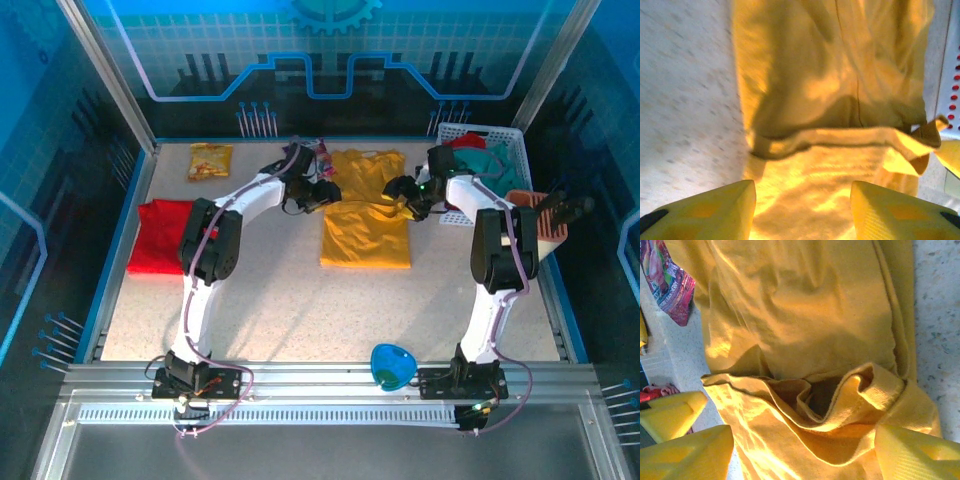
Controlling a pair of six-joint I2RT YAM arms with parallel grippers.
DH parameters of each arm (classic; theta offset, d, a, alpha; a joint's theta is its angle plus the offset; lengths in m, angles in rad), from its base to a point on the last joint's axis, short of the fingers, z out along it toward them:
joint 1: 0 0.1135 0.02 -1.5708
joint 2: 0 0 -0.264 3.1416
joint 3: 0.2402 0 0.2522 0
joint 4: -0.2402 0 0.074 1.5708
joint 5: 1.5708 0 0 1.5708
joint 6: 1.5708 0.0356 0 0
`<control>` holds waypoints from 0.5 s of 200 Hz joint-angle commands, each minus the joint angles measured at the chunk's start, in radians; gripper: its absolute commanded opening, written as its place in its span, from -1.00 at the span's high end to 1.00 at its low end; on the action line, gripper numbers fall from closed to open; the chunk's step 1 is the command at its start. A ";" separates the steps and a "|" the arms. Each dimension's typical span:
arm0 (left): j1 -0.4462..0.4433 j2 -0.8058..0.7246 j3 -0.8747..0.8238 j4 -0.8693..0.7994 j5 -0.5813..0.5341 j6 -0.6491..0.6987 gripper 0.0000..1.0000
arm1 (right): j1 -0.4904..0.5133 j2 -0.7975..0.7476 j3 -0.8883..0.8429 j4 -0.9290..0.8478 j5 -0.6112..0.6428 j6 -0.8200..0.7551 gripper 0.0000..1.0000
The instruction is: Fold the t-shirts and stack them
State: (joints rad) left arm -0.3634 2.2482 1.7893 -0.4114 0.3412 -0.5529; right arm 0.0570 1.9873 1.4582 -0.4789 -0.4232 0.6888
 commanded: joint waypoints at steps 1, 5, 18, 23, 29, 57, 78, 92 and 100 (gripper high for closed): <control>0.039 -0.053 0.051 -0.072 -0.012 0.078 -0.12 | -0.001 -0.076 -0.019 0.005 0.009 -0.042 -0.53; 0.040 -0.070 0.043 -0.083 -0.016 0.086 -0.13 | 0.003 -0.096 -0.032 0.010 0.009 -0.046 -0.53; 0.034 -0.131 -0.006 -0.089 -0.010 0.083 -0.13 | 0.016 -0.153 -0.079 0.018 -0.008 -0.058 -0.53; 0.028 -0.154 -0.032 -0.082 0.000 0.074 -0.13 | 0.019 -0.171 -0.101 0.026 -0.023 -0.058 -0.54; 0.017 -0.180 -0.060 -0.071 0.013 0.065 -0.13 | 0.023 -0.187 -0.121 0.041 -0.049 -0.056 -0.54; -0.060 -0.223 -0.137 -0.028 0.040 -0.001 -0.07 | 0.032 -0.200 -0.178 0.090 -0.120 -0.030 -0.53; -0.111 -0.194 -0.171 0.065 0.074 -0.089 -0.01 | 0.038 -0.162 -0.191 0.104 -0.135 -0.007 -0.53; -0.133 -0.149 -0.158 0.069 0.063 -0.119 0.02 | 0.038 -0.132 -0.199 0.129 -0.152 0.017 -0.53; -0.142 -0.126 -0.156 0.074 0.061 -0.128 0.05 | 0.042 -0.114 -0.200 0.144 -0.170 0.031 -0.50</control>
State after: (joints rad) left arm -0.4850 2.0548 1.6520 -0.3752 0.3759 -0.6037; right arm 0.0849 1.8141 1.2789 -0.3866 -0.5262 0.6788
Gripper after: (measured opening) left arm 0.488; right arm 0.765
